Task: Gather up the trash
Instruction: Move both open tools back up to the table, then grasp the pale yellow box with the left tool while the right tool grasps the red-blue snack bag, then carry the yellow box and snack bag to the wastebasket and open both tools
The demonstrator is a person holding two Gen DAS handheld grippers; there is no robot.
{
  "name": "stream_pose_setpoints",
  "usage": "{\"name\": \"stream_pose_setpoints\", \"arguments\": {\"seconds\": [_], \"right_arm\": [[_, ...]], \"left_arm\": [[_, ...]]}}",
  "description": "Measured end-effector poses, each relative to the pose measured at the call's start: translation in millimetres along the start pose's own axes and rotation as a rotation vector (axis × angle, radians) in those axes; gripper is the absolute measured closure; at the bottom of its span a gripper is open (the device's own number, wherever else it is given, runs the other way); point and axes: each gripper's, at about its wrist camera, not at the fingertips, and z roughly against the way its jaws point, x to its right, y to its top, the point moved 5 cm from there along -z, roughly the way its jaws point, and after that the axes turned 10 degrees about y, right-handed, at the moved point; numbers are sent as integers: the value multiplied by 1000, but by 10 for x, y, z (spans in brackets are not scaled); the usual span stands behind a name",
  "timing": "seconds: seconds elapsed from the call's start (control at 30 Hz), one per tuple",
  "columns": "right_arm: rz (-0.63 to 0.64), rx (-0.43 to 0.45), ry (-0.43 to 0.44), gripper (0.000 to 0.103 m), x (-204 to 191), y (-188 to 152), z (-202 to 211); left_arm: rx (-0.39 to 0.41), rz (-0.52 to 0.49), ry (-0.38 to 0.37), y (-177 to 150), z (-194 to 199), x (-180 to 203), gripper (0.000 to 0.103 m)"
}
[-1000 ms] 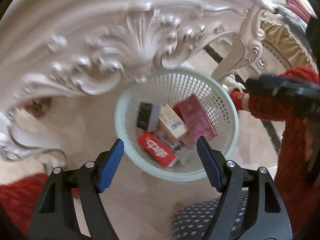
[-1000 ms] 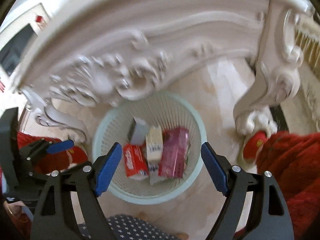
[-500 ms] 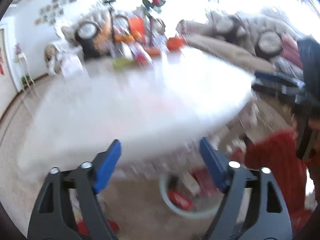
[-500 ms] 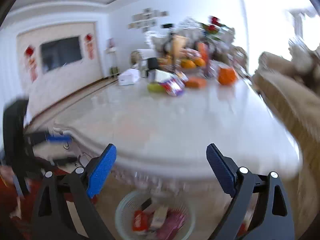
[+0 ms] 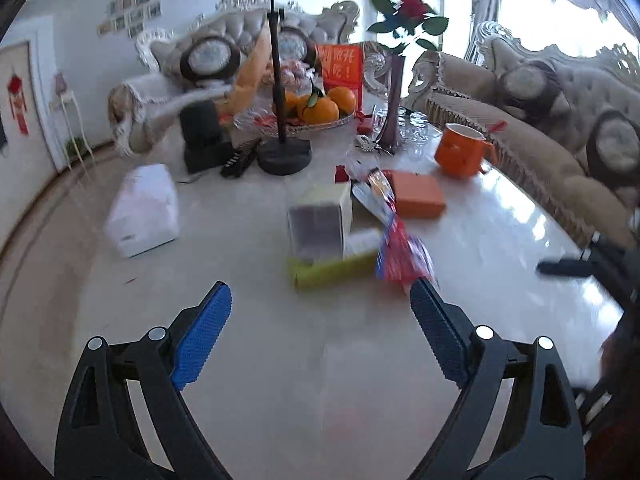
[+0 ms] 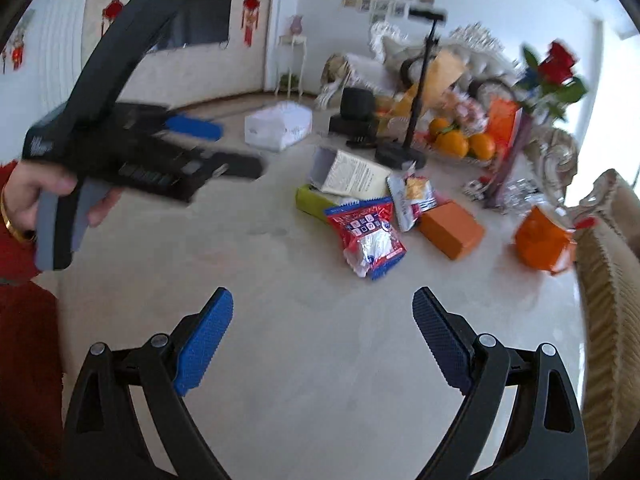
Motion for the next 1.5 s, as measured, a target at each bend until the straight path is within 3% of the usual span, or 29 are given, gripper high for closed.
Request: {"name": "stream_pose_setpoints", "arguments": {"seconds": [0.3, 0.53, 0.67, 0.73, 0.77, 0.8, 0.93, 1.13, 1.33, 1.5], "right_arm": [[9, -139, 6, 16, 430, 154, -800], [-41, -89, 12, 16, 588, 280, -894], [-67, -102, 12, 19, 646, 304, -953], [-100, -129, 41, 50, 652, 275, -988], [-145, -118, 63, 51, 671, 264, -962], [-165, -112, 77, 56, 676, 259, -940], [-245, -75, 114, 57, 664, 174, -740], [-340, -36, 103, 57, 634, -41, -442], [-463, 65, 128, 57, 467, -365, 73], [-557, 178, 199, 57, 72, -750, 612]], "left_arm": [[-120, -29, -21, 429, -940, 141, 14], [-194, -21, 18, 522, -1328, 221, 14], [-220, 31, -2, 491, -1405, 213, 15], [-218, 54, -19, 487, -1405, 204, 39], [-224, 59, -33, 480, -1403, 202, 54], [-228, 67, -41, 471, -1394, 181, 55], [-217, 71, -39, 424, -1285, 82, 56], [-203, 68, -25, 205, -1002, -96, 56], [-130, 44, -9, -162, -338, -233, 56], [-50, 52, -14, -696, 465, -301, 56]]}}
